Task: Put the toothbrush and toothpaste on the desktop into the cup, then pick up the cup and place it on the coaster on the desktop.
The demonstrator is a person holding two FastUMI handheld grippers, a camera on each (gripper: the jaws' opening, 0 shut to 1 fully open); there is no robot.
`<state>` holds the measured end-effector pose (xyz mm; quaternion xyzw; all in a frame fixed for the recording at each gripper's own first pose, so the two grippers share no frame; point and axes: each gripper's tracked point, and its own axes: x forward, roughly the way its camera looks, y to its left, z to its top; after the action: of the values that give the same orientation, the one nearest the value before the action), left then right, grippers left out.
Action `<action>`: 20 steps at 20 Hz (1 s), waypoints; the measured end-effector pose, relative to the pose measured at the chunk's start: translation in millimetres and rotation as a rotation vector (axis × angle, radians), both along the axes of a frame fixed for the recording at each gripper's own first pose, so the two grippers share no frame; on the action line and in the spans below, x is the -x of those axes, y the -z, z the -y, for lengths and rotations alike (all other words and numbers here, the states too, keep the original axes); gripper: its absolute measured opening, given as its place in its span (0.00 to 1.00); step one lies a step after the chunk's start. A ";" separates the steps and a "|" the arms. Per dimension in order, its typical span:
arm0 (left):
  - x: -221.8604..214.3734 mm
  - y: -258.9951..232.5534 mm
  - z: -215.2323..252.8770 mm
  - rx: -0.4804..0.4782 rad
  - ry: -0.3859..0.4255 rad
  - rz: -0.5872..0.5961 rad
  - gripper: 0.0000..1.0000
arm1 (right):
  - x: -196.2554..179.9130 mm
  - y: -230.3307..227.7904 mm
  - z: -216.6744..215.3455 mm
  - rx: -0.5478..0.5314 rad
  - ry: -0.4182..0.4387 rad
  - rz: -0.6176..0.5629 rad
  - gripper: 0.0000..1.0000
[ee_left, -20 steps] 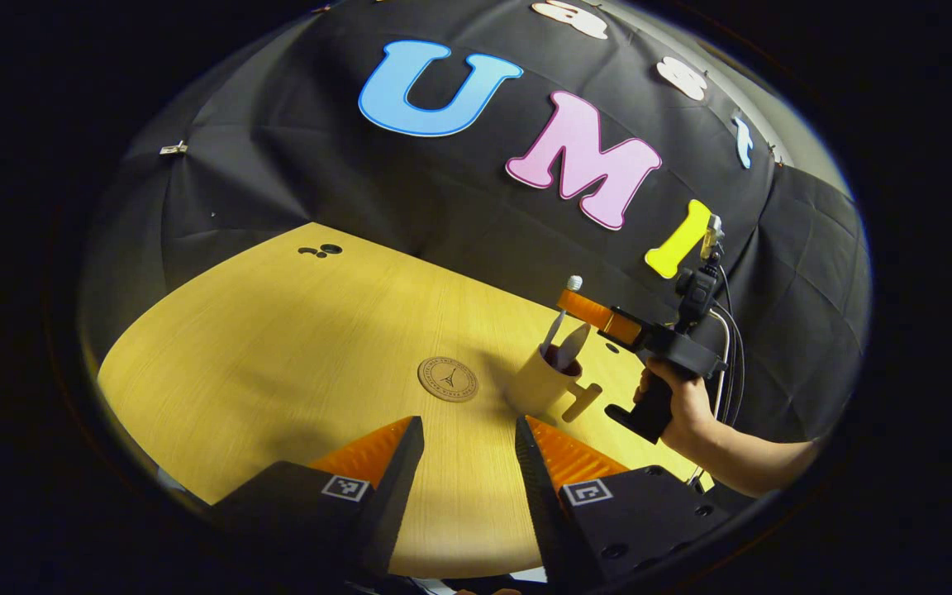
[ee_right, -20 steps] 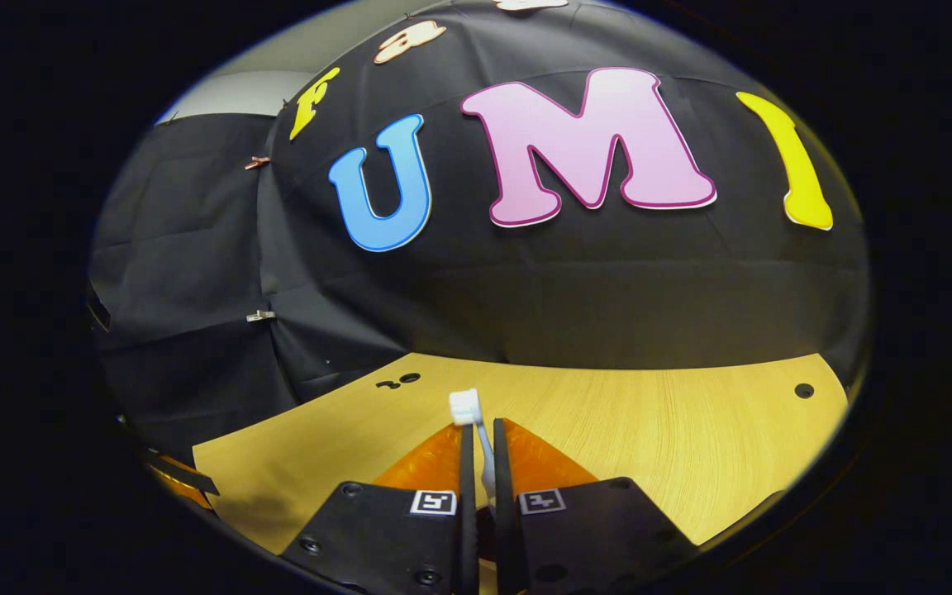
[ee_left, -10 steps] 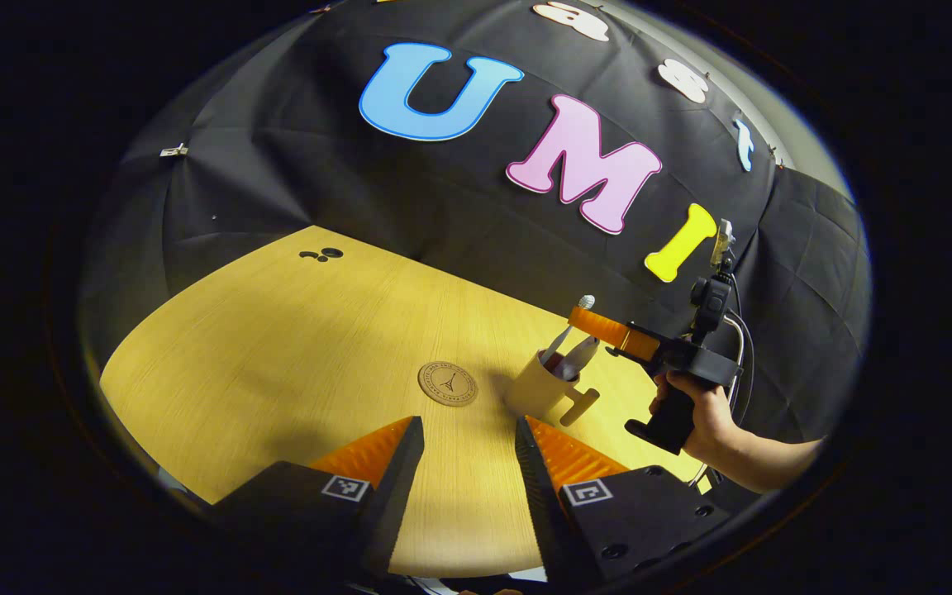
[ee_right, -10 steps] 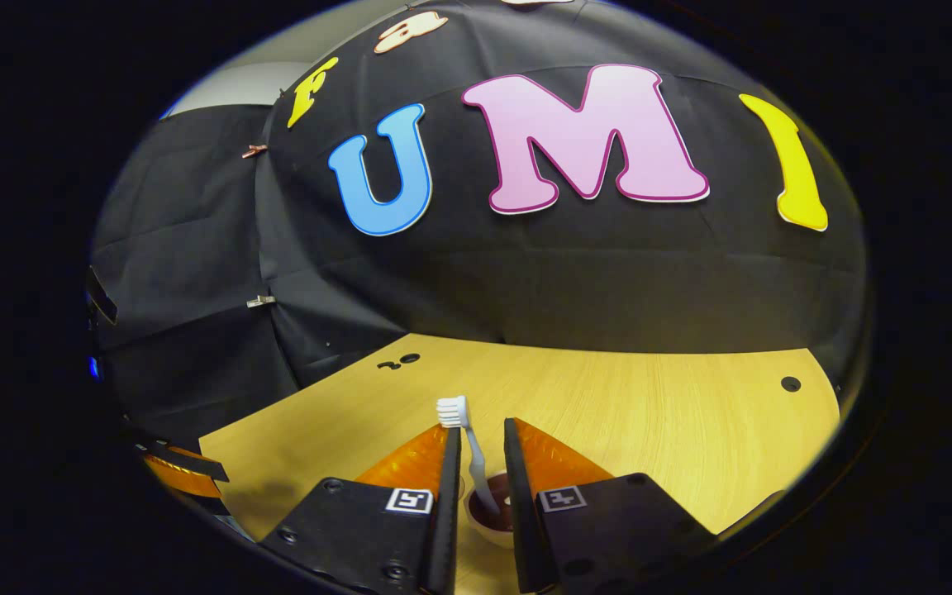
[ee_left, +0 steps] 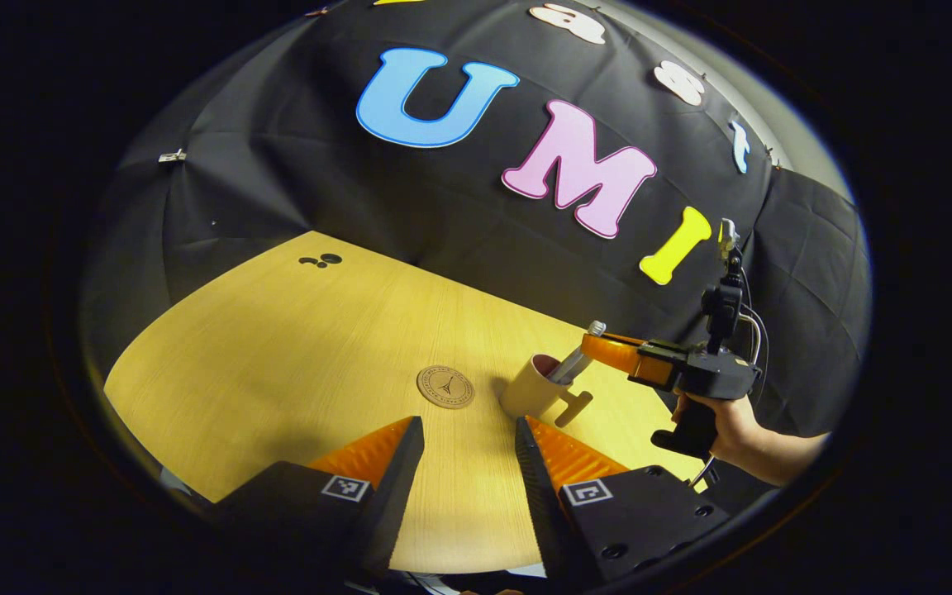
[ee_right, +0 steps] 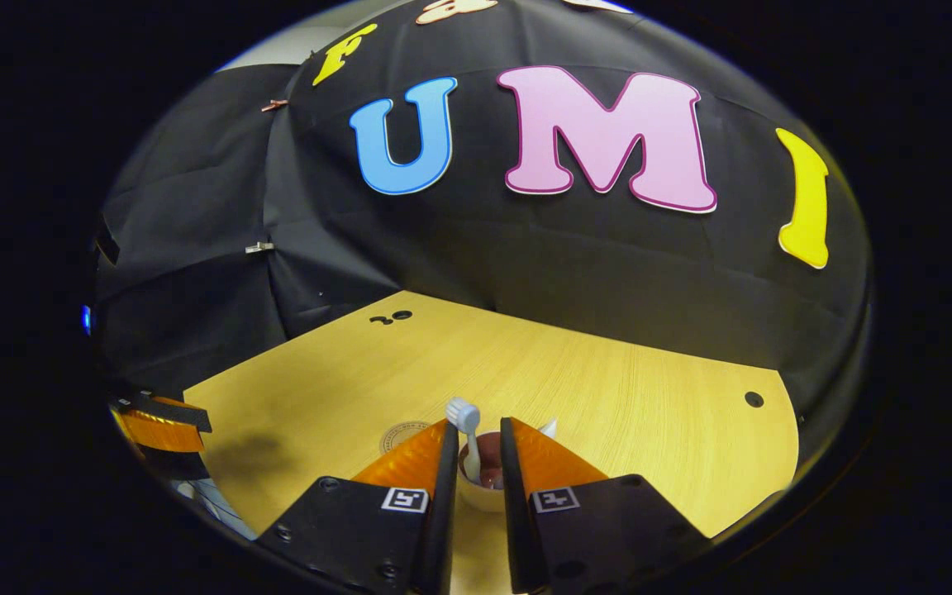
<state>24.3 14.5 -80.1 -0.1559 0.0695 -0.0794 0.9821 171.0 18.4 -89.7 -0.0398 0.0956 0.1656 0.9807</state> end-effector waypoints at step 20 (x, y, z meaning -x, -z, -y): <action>11.1 -18.0 1.3 -0.008 0.015 -0.015 0.70 | 39.6 61.3 45.6 0.096 0.005 -0.380 0.36</action>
<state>13.2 13.3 -62.1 -0.1519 0.0786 -0.0852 0.9816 131.4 -27.2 -151.1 -0.0542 0.2868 0.1631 0.9424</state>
